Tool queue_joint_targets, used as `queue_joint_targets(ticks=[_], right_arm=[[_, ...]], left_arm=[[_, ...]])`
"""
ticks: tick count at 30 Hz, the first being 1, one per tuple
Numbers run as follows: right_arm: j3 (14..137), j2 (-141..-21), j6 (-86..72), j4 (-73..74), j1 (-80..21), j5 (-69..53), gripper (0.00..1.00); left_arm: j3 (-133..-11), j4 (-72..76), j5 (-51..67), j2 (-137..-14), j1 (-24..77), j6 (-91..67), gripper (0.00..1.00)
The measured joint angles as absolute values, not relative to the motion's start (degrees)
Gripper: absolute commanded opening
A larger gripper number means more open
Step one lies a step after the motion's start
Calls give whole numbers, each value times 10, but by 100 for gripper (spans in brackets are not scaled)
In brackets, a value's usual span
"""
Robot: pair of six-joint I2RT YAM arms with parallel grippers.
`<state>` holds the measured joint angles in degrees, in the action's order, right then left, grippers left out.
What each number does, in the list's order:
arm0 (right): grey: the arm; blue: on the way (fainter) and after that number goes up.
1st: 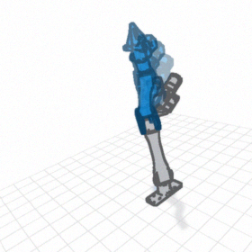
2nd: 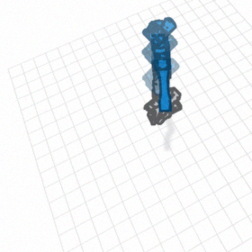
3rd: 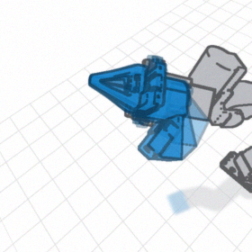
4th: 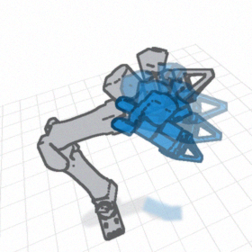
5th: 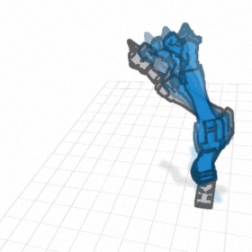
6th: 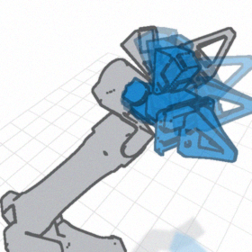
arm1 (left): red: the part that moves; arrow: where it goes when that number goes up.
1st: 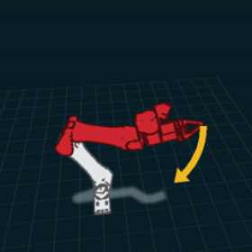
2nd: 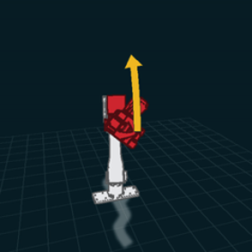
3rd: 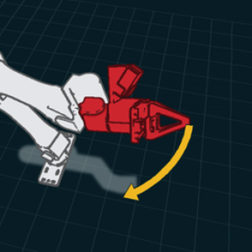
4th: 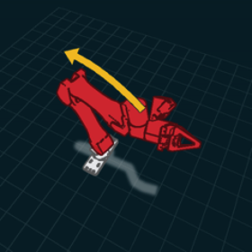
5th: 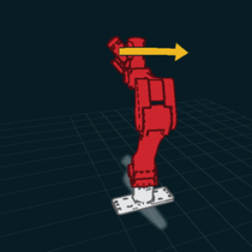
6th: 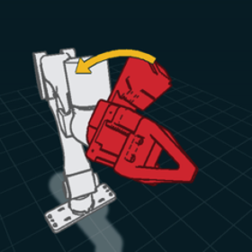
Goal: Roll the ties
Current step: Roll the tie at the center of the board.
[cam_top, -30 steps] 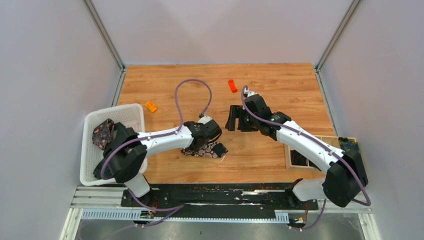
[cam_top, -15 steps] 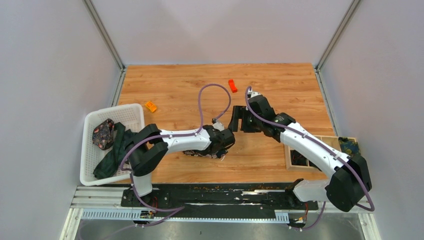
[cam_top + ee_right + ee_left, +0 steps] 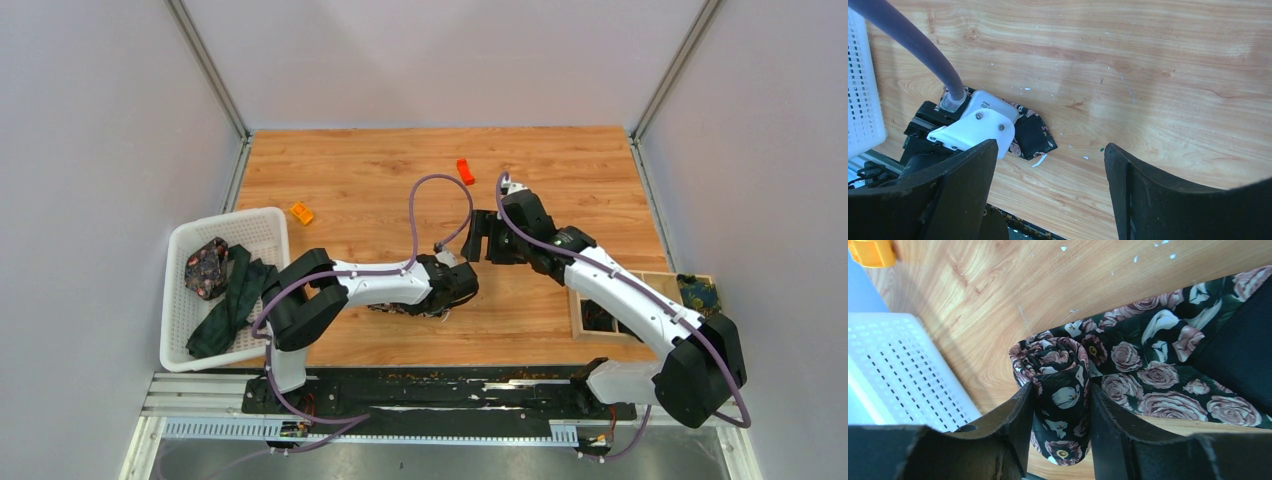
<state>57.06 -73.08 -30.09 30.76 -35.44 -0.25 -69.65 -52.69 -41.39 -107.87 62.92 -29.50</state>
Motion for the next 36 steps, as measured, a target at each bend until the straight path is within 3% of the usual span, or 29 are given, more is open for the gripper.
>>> queue_joint_targets(ticks=[19, 36], right_arm=[[571, -721, -308, 307, -352, -4, 80], [571, -733, -325, 304, -365, -27, 80]], left_arm=[[-681, -465, -346, -1051, 626, -282, 65], [-589, -399, -253, -855, 579, -282, 70]])
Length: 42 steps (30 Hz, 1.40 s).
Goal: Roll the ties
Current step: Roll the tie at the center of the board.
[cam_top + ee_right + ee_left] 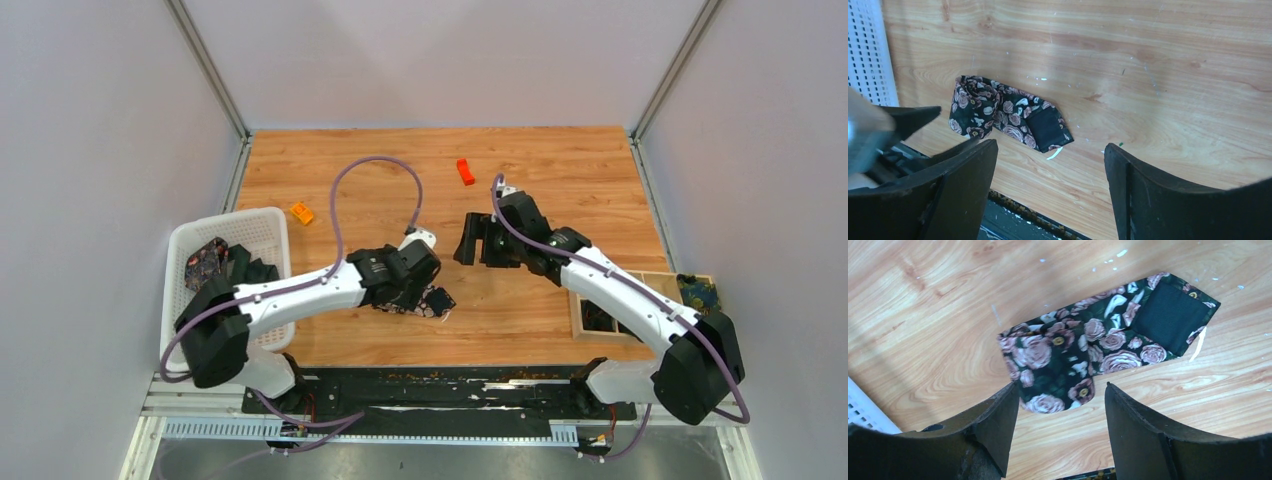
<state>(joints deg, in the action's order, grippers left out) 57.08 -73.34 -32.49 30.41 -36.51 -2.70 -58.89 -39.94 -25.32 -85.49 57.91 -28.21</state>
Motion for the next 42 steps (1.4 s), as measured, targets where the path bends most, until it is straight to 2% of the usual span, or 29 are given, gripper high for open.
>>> queue_joint_targets(ticks=[10, 18, 32, 42], right_arm=[[574, -776, -350, 270, -415, -41, 77], [595, -863, -384, 224, -478, -68, 73], [642, -994, -424, 158, -520, -108, 54], [642, -1013, -423, 156, -520, -108, 37]], left_arm=[[-483, -366, -179, -678, 455, -266, 71], [-422, -326, -89, -642, 369, -262, 70], [-362, -264, 15, -605, 279, -262, 70], [-335, -221, 57, -602, 269, -265, 71]])
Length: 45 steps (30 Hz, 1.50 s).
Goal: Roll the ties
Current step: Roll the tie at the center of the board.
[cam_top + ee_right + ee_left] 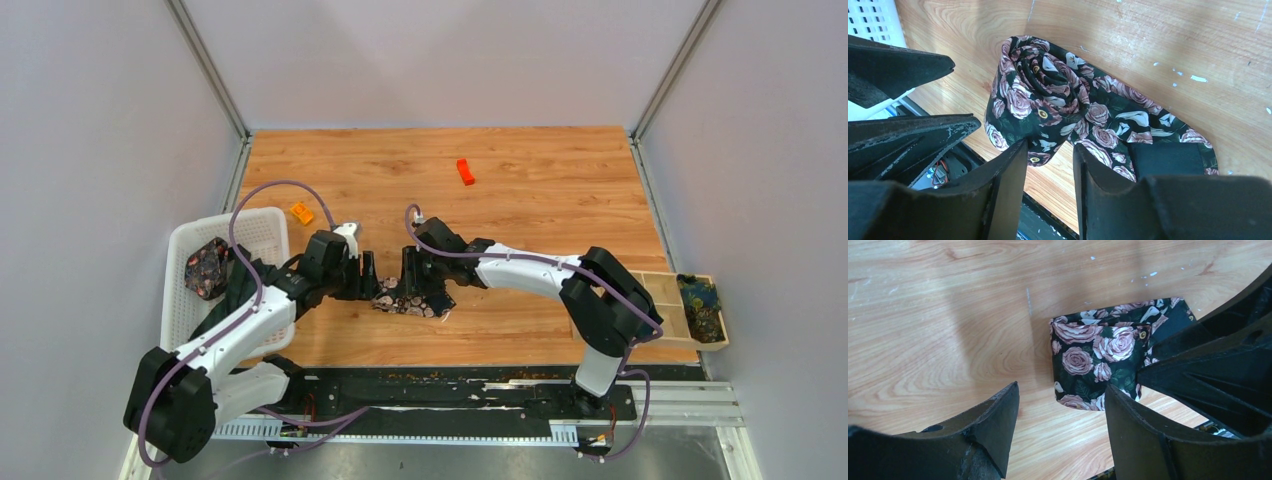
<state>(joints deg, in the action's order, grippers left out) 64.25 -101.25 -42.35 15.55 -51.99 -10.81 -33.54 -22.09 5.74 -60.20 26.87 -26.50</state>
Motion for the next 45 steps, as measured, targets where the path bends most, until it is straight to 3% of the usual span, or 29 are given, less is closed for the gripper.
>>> queue_joint_targets(ticks=[12, 45], right_arm=[[642, -1023, -419, 156, -520, -105, 28], [636, -1030, -403, 166, -507, -99, 24]], left_arm=[[-322, -178, 93, -617, 269, -265, 71], [-296, -53, 176, -728, 269, -277, 68]])
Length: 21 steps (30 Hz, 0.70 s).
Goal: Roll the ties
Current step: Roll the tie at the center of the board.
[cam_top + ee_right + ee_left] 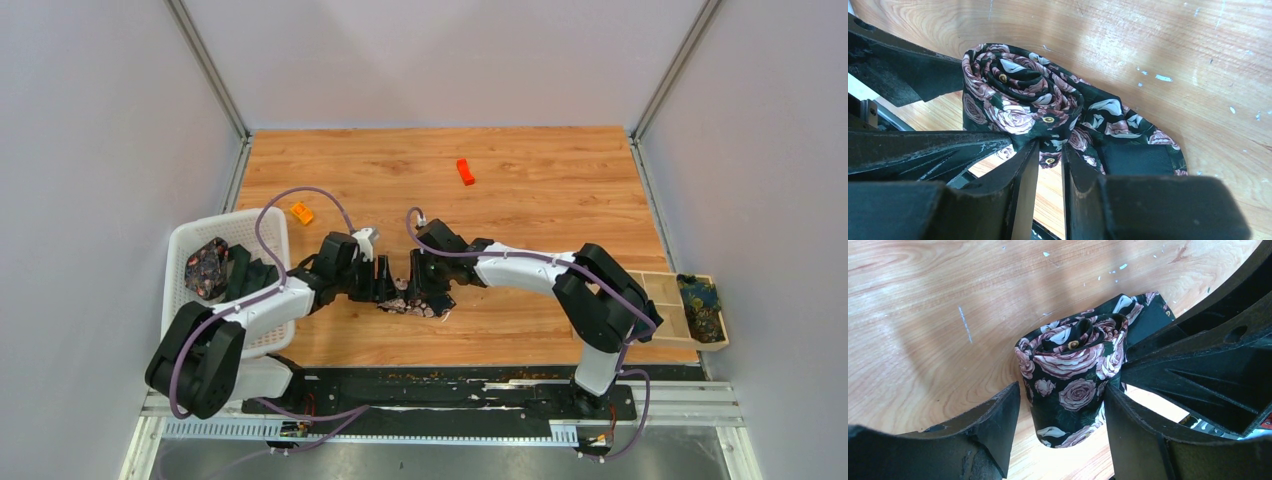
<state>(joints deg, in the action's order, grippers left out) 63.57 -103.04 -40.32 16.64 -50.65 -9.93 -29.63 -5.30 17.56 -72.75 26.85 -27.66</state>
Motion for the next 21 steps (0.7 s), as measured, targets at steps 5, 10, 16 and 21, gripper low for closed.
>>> queue_joint_targets(ticks=[5, 10, 16, 21], right_arm=[[635, -1030, -401, 169, -504, -99, 24], [635, -1030, -399, 169, -503, -99, 24], [635, -1029, -397, 170, -502, -99, 25], [635, -1011, -392, 176, -499, -98, 25]], left_arm=[[-296, -33, 188, -743, 269, -284, 62], [-296, -18, 198, -757, 269, -292, 52], [-296, -15, 203, -760, 268, -295, 46], [-305, -36, 201, -760, 268, -292, 45]])
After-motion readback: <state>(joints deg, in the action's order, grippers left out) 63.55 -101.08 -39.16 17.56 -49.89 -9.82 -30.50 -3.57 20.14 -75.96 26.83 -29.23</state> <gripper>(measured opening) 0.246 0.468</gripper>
